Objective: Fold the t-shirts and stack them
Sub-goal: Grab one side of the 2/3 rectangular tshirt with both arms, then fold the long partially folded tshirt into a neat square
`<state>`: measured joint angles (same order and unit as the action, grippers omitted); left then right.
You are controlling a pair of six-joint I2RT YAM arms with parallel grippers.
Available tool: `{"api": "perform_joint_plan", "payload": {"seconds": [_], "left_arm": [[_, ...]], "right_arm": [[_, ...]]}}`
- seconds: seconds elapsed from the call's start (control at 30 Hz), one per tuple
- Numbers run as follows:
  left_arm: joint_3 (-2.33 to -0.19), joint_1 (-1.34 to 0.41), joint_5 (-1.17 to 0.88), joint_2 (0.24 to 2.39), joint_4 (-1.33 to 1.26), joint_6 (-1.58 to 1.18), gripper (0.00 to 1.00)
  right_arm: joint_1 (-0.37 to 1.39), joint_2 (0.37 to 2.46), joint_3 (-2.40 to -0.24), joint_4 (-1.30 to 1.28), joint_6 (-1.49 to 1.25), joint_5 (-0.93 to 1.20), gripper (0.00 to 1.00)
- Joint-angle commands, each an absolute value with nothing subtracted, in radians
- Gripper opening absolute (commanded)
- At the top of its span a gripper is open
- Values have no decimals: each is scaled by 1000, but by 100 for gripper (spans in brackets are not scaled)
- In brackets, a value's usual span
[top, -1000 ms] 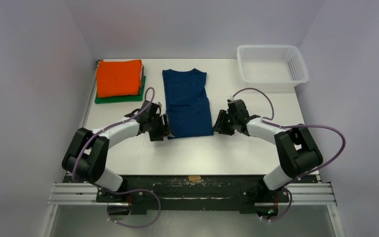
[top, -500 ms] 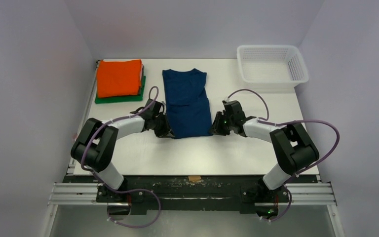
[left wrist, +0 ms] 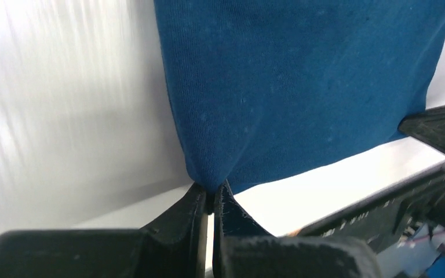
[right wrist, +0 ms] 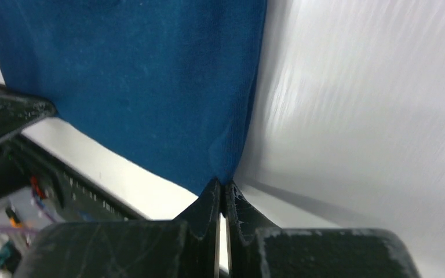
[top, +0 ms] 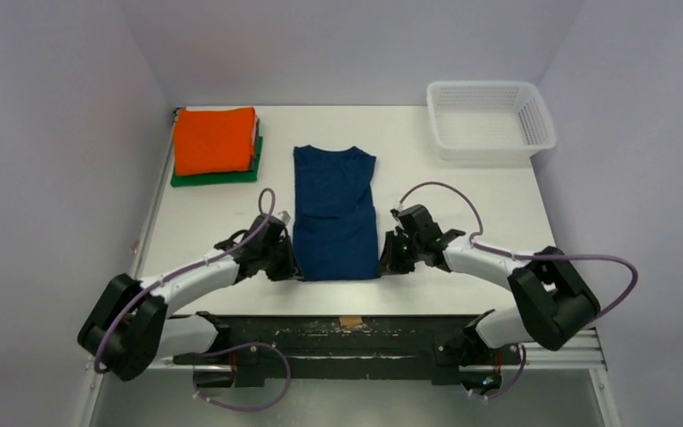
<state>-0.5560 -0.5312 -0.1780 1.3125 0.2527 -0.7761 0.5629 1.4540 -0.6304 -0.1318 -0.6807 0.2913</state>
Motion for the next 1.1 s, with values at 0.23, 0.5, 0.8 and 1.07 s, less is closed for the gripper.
{"api": "perform_joint_plan", "payload": {"seconds": [0.23, 0.5, 0.8, 1.07], "left_arm": [[-373, -723, -199, 501, 666, -963, 0], [-521, -721, -174, 434, 694, -900, 0], [-798, -578, -29, 776, 604, -764, 0], [-993, -375, -175, 1128, 533, -654, 0]], "right_arm": [[669, 920, -459, -372, -768, 529, 0], [667, 822, -617, -419, -781, 444, 0], [496, 1077, -858, -377, -703, 395, 0], [342, 1346, -1025, -315, -644, 501, 0]]}}
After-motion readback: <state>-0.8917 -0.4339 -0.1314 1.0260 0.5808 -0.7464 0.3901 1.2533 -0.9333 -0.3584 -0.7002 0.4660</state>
